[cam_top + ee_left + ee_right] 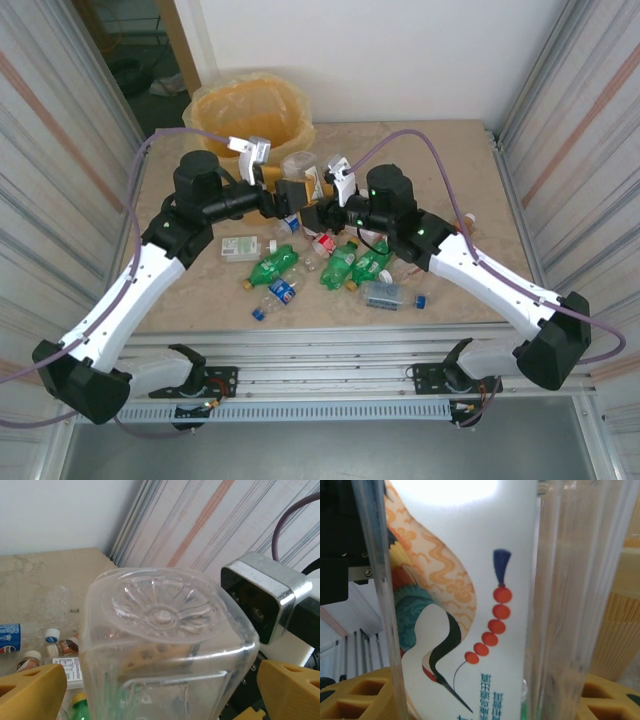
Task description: Put the plastic bottles in the bin
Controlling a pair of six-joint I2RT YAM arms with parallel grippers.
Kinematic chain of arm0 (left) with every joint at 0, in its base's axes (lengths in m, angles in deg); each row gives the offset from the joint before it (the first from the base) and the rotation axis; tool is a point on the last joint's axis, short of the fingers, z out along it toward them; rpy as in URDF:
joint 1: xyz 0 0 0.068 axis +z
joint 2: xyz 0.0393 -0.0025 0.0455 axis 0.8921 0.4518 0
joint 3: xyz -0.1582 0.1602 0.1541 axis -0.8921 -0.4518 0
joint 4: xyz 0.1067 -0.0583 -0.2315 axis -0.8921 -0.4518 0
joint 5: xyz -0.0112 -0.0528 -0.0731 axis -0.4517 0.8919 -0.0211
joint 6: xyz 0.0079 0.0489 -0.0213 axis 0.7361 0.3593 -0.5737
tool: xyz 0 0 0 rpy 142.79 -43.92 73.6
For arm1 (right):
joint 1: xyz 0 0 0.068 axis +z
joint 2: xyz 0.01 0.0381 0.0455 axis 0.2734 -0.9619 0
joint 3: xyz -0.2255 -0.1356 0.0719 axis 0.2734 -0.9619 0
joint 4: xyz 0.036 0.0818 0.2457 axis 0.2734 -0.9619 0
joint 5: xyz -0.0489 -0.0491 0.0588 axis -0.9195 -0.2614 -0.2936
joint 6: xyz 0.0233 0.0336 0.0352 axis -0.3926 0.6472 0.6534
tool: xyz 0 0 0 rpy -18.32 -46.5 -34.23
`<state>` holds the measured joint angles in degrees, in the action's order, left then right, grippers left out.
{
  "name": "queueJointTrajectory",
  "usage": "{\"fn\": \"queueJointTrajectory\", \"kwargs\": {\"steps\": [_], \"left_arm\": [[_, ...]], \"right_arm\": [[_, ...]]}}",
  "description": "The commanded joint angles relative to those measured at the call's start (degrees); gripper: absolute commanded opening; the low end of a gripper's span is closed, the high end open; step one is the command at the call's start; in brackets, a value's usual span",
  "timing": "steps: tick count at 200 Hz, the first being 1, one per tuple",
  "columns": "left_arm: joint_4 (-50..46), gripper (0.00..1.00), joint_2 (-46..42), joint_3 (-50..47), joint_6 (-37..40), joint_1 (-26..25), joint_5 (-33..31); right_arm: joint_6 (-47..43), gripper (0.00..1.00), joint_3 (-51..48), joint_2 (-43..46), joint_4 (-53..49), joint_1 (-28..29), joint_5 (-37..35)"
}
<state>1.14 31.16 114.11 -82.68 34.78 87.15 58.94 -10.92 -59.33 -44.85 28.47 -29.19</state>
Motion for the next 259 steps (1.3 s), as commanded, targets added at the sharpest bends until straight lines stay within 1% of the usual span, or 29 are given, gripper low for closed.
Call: {"fn": "queueJointTrajectory", "kwargs": {"steps": [1, 39, 58, 72, 77, 90, 95, 99, 107, 114, 125, 131, 145, 151, 154, 159, 199, 223, 259], "left_arm": [[2.35, 0.93, 0.63, 2.4, 0.4, -0.2, 2.28], [4.05, 0.7, 2.14, 2.68, -1.03, -0.18, 4.12], [4.04, 0.54, 2.47, 2.75, -1.1, -0.2, 4.09], [4.04, 0.42, 2.42, 2.77, -0.96, -0.16, 3.79], [3.93, 0.38, 2.41, 2.77, -0.84, -0.2, 3.5], [3.97, 0.31, 2.15, 2.95, -0.41, -0.14, 2.49], [3.94, 0.3, 2.07, 2.99, -0.13, -0.08, 2.07], [3.97, 0.29, 2.07, 3.03, 0.03, -0.07, 1.57], [3.82, 0.29, 2.01, 3.35, 0.61, 0.18, 0.96], [3.77, 0.28, 1.96, 3.71, 1.1, 0.57, 0.62], [3.78, 0.25, 2.03, 4.36, 1.6, 1.4, 0.22], [3.83, 0.23, 2.16, 4.8, 1.71, 2.05, 0.1], [3.96, 0.22, 2.75, 6.11, 1.77, 3.81, 0.08], [4.0, 0.21, 3.07, 6.74, 1.79, 4.57, 0.03], [4.04, 0.21, 3.25, 7.1, 1.97, 4.88, -0.04], [4.06, 0.21, 3.59, 7.72, 2.05, 5.43, -0.16], [3.12, 0.2, 6.85, 14.42, 2.77, 11.22, -1.47], [2.8, 0.19, 9.47, 19.66, 2.29, 15.01, -1.68], [2.15, 0.18, 13.37, 28.14, 1.85, 18.84, -2.03]], "right_arm": [[-1.19, 0.13, 2.7, -0.8, 2.47, 0.73, 1.91], [-1.42, 0.16, 3.63, -1.68, 1.79, 1.26, 2.18], [-1.5, 0.17, 3.49, -1.68, 1.81, 1.23, 1.86], [-1.52, 0.22, 3.32, -1.47, 1.68, 1.22, 1.06], [-1.55, 0.26, 3.32, -1.41, 1.5, 1.19, 0.59], [-1.57, 0.42, 3.31, -1.01, 0.7, 1.24, -0.81], [-1.61, 0.48, 3.19, -0.79, 0.28, 1.24, -1.38], [-1.64, 0.54, 3.15, -0.58, -0.1, 1.26, -2.03], [-1.47, 0.62, 2.84, -0.04, -0.77, 1.24, -3.44], [-1.12, 0.67, 2.41, 0.53, -1.36, 1.19, -5.0], [-0.09, 0.81, 1.53, 1.74, -1.97, 1.2, -7.24], [0.46, 0.85, 1.18, 2.48, -2.42, 1.2, -8.12], [1.31, 0.89, 0.24, 4.44, -3.77, 1.25, -9.51], [1.72, 0.94, -0.25, 5.41, -4.28, 1.24, -10.19], [1.87, 1.0, -0.52, 5.95, -4.49, 1.27, -10.6], [2.0, 0.98, -1.05, 6.8, -4.98, 1.28, -11.26], [3.36, 0.98, -2.55, 12.51, -10.56, 1.37, -16.97], [4.31, 0.98, -2.87, 14.92, -13.99, 1.37, -22.67], [8.02, 0.98, -4.11, 17.36, -17.82, 1.3, -32.34]]}}
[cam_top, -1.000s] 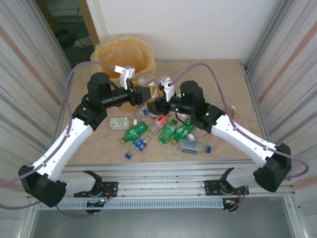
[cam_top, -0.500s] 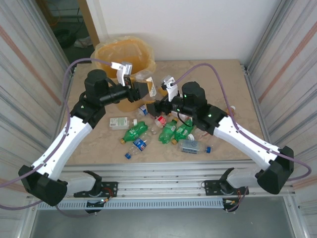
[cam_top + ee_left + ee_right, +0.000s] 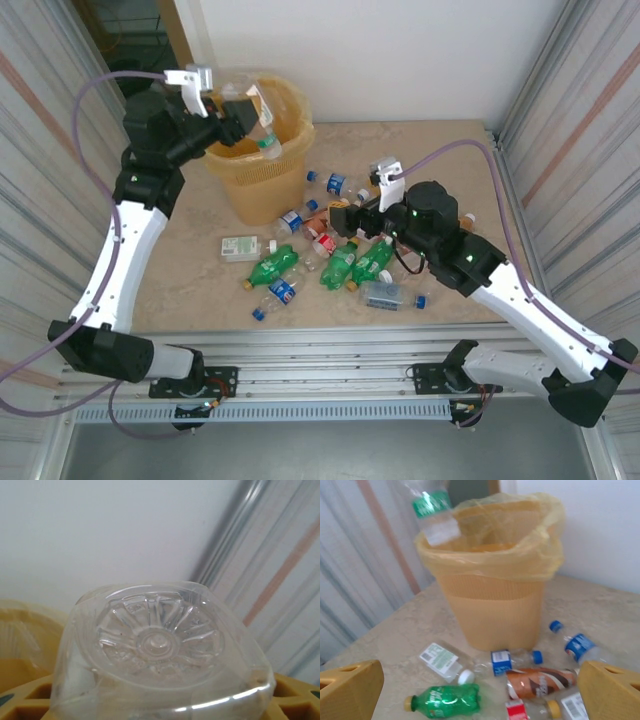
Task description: Put the plastic bottles in the bin
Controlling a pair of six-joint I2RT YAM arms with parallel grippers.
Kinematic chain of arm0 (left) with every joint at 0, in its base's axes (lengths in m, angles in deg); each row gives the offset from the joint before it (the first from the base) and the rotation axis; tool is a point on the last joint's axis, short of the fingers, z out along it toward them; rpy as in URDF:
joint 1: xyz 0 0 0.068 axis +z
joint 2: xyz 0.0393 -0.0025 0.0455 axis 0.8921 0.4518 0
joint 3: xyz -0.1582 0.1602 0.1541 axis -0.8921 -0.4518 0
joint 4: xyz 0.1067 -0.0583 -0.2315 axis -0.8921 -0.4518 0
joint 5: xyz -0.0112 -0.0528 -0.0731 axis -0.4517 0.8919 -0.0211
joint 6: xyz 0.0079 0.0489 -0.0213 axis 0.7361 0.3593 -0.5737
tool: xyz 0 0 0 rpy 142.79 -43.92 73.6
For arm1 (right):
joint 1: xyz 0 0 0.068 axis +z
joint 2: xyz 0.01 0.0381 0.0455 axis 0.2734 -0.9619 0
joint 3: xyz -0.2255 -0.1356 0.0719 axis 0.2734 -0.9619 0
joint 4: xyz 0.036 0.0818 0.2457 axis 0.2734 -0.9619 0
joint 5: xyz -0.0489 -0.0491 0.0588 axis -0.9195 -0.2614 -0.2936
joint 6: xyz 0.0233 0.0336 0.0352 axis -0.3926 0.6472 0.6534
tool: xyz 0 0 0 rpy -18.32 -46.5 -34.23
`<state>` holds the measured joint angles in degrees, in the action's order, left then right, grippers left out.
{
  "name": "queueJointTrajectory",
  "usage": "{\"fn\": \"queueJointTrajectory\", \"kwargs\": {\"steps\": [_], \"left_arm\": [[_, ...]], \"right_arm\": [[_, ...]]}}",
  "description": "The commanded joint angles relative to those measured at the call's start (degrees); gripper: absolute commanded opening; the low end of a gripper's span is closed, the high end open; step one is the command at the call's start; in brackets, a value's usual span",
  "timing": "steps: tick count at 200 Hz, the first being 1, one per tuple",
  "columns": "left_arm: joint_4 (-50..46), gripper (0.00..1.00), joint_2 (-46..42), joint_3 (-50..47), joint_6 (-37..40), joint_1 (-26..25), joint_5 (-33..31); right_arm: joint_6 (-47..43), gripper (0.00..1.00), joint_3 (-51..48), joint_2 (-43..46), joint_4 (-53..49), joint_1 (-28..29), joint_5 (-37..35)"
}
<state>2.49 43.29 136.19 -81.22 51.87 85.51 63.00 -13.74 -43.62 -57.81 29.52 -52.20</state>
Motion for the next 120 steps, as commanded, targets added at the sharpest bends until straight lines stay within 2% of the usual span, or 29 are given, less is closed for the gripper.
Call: {"fn": "queueJointTrajectory", "kwargs": {"steps": [1, 43, 74, 92, 120], "left_arm": [[0.83, 0.18, 1.37, 6.26, 0.4, 1.85, -0.39], [-1.97, 0.18, 4.69, 13.35, 4.6, 4.09, -4.06], [-4.09, 0.19, 6.47, 15.0, 7.72, 5.89, -7.48], [-5.06, 0.19, 7.5, 15.13, 9.55, 6.58, -9.57], [-5.04, 0.19, 10.01, 15.41, 13.26, 6.68, -12.57]], "right_arm": [[4.12, 0.98, -1.27, 1.66, -5.01, 0.29, -9.61], [13.06, 0.98, -0.11, 1.86, -15.0, -2.25, -22.71], [22.59, 0.98, 1.29, 1.36, -24.6, -10.67, -19.73], [25.29, 0.98, 1.0, 1.37, -27.7, -14.9, -16.67], [28.21, 0.98, 0.45, 0.9, -32.97, -19.81, -16.52]]}}
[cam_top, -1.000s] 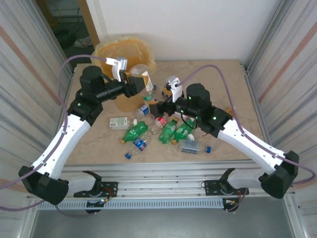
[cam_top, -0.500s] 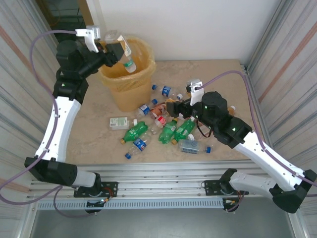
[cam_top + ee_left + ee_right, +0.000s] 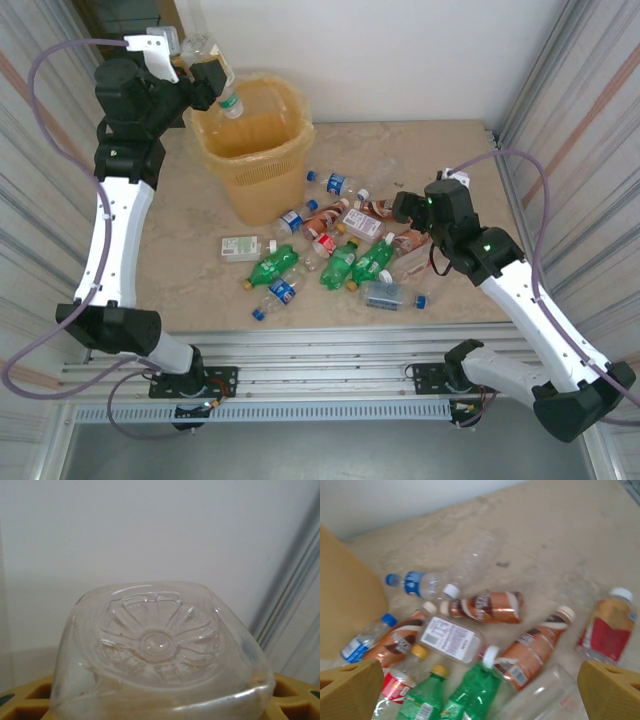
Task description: Put the plastic bottles in the bin
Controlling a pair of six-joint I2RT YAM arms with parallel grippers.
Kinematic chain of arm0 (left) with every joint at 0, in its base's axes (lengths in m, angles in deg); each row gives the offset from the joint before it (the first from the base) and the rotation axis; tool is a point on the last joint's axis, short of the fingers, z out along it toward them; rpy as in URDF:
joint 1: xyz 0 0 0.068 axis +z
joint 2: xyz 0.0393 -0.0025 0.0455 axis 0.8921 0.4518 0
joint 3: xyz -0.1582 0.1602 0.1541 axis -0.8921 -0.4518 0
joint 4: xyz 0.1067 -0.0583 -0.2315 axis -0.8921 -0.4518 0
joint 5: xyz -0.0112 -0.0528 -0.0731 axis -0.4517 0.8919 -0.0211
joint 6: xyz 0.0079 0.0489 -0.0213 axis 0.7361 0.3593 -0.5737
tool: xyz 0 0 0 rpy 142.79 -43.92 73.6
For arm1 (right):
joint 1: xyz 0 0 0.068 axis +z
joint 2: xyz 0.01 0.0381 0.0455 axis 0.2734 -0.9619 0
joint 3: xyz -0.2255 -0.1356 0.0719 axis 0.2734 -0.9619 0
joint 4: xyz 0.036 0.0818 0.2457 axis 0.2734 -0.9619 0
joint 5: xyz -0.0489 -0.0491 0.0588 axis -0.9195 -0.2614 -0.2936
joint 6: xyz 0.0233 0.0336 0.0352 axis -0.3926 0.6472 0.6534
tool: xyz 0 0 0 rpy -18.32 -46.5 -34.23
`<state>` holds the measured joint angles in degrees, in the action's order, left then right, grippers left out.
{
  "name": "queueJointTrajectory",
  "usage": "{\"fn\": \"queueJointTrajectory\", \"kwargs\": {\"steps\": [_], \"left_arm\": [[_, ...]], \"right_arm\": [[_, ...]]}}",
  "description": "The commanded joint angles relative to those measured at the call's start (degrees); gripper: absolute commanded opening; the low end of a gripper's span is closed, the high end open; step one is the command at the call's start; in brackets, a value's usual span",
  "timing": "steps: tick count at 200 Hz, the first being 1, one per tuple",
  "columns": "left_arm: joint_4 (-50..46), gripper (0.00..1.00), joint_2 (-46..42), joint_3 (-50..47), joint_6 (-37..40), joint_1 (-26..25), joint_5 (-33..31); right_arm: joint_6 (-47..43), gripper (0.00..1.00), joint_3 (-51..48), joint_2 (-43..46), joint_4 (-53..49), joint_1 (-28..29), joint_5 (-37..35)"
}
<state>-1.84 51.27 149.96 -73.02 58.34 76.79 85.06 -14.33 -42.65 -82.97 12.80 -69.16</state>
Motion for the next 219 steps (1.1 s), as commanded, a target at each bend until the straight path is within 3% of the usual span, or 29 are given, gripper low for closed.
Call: {"fn": "queueJointTrajectory", "kwargs": {"steps": [1, 45, 78, 106, 174, 219], "left_arm": [[-0.67, 0.18, 2.17, 1.69, 5.19, 0.22, -3.9], [-3.23, 0.18, 9.05, 4.78, 6.61, 0.15, -2.41], [-4.79, 0.18, 13.27, 4.82, 7.72, -0.42, -2.22], [-5.6, 0.18, 15.65, 4.4, 9.24, -1.58, -2.38], [-8.07, 0.27, 20.86, 4.28, 12.79, -4.34, -5.65], [-9.73, 0.32, 23.68, 4.71, 13.71, -4.49, -6.65]], "right_arm": [[6.27, 0.98, 0.98, -0.07, -8.02, -3.26, 0.46], [8.91, 0.98, -3.1, -0.03, -12.25, -11.86, 0.88], [9.62, 1.0, -8.64, 1.44, -10.62, -17.5, 6.11], [10.48, 0.96, -13.05, 3.76, -9.04, -21.01, 9.45], [13.51, 0.98, -21.64, 5.81, -5.5, -23.91, 12.1], [14.59, 0.93, -24.46, 4.6, -3.38, -24.27, 16.66]]}}
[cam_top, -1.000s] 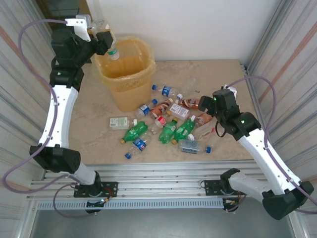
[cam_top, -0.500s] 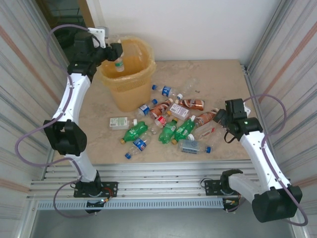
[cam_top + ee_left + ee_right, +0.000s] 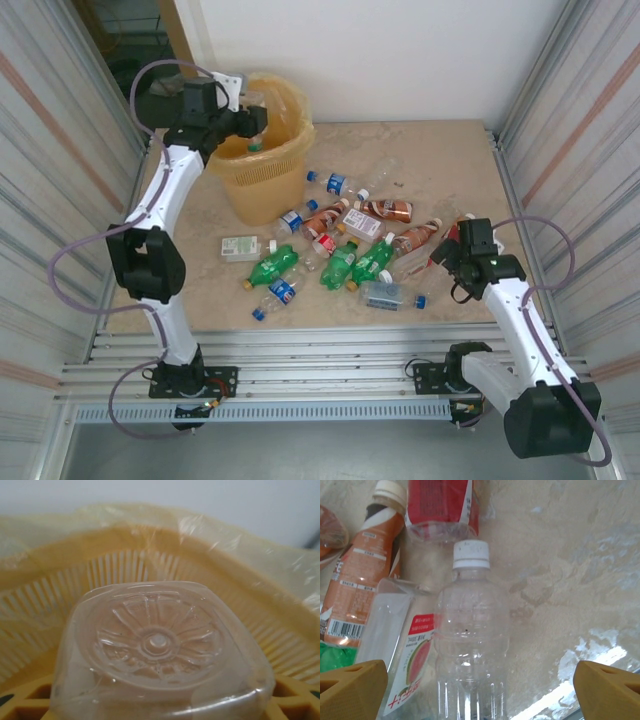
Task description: Put the plastic bottles in the bin
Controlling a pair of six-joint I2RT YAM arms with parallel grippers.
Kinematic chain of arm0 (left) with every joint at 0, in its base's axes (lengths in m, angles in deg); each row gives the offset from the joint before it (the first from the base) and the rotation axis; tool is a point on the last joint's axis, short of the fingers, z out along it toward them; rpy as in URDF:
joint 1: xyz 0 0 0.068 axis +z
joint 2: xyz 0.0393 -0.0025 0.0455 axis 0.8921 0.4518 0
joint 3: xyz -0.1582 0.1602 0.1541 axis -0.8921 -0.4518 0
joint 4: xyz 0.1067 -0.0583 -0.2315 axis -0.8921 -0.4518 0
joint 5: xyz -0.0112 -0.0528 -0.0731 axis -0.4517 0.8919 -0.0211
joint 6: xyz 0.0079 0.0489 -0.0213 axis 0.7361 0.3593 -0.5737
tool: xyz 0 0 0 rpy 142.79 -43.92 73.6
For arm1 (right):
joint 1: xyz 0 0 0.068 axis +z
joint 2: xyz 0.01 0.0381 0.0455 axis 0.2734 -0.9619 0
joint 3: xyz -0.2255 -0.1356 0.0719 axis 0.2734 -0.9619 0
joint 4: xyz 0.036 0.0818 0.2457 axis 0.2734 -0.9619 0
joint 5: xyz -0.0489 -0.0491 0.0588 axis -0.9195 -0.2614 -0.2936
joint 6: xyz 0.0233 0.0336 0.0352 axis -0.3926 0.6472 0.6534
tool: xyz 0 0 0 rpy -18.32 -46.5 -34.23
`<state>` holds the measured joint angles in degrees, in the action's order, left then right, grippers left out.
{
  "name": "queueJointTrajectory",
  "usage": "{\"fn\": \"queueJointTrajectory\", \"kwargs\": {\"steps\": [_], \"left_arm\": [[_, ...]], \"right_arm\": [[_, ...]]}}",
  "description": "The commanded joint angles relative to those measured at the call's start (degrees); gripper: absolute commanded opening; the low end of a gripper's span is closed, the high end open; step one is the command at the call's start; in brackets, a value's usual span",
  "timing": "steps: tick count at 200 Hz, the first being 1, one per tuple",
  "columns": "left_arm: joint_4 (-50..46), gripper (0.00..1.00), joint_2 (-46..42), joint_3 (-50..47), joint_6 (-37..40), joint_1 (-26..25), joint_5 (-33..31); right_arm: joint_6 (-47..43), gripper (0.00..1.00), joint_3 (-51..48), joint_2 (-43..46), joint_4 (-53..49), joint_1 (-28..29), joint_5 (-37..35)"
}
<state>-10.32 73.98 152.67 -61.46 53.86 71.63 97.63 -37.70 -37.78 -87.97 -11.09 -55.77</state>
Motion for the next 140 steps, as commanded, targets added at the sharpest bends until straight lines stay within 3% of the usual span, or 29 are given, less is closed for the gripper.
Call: {"fn": "queueJointTrajectory", "kwargs": {"steps": [1, 54, 140], "left_arm": [[-1.3, 0.33, 1.01, 2.05, 2.22, -0.03, -1.55], [-3.12, 0.51, 2.9, 3.15, 2.95, -0.09, -2.5], [-4.29, 0.8, 0.0, 4.04, 2.15, -0.39, -2.64]], "right_arm": [[2.06, 0.93, -1.15, -0.28, 1.62, -0.43, 3.31], [4.14, 0.87, -4.4, -0.93, 2.43, -0.34, 7.89], [4.55, 0.78, -6.36, -0.78, 3.2, -0.2, 9.59]]}}
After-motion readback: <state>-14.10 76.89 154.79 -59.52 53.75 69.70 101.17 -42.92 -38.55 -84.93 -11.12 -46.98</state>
